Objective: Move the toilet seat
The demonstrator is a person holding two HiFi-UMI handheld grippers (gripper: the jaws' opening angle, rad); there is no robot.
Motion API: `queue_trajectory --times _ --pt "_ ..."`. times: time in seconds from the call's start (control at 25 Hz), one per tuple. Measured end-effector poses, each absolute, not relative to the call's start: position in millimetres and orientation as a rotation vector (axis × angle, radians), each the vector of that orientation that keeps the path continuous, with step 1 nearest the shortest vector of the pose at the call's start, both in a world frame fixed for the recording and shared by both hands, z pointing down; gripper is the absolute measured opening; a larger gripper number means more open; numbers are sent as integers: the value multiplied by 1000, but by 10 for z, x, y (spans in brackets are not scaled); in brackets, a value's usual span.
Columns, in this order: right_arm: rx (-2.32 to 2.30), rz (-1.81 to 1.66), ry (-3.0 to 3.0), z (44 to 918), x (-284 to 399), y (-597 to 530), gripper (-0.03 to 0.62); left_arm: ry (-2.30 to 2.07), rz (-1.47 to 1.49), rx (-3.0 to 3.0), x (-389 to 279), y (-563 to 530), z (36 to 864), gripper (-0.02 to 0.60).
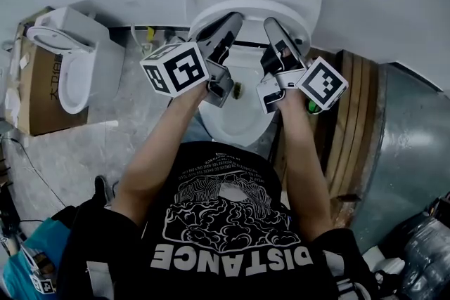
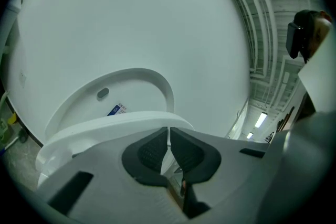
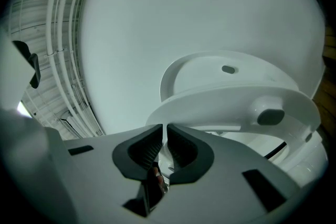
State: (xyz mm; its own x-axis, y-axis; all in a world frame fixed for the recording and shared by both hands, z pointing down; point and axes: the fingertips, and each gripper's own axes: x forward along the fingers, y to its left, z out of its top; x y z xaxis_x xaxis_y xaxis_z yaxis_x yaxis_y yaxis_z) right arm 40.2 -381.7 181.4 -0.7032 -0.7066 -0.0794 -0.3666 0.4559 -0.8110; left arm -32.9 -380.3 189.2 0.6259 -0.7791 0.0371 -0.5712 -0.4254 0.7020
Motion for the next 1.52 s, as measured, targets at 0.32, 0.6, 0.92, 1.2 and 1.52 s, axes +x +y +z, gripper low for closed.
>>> queue_trajectory --times 0.32,0.6,0.92,1.2,1.52 --pt "-920 -1080 2319 1737 389 -4099 38 -1045 -350 2184 -295 -4089 1877 23" --pt "-1056 -1160 2253 1873 403 -4358 37 -1047 -310 2210 -315 -4363 1892 21" --pt "-1106 -1121 2256 1833 479 -4541 37 -1038 -262 2238 -214 -4537 1910 18" --pt "-1155 -1092 2262 1842 460 -4777 37 -1027 -238 2241 -238 -4768 1936 18" --pt "-1215 -1064 2258 1865 452 -5032 35 -1009 -212 2253 -264 -5013 1970 18"
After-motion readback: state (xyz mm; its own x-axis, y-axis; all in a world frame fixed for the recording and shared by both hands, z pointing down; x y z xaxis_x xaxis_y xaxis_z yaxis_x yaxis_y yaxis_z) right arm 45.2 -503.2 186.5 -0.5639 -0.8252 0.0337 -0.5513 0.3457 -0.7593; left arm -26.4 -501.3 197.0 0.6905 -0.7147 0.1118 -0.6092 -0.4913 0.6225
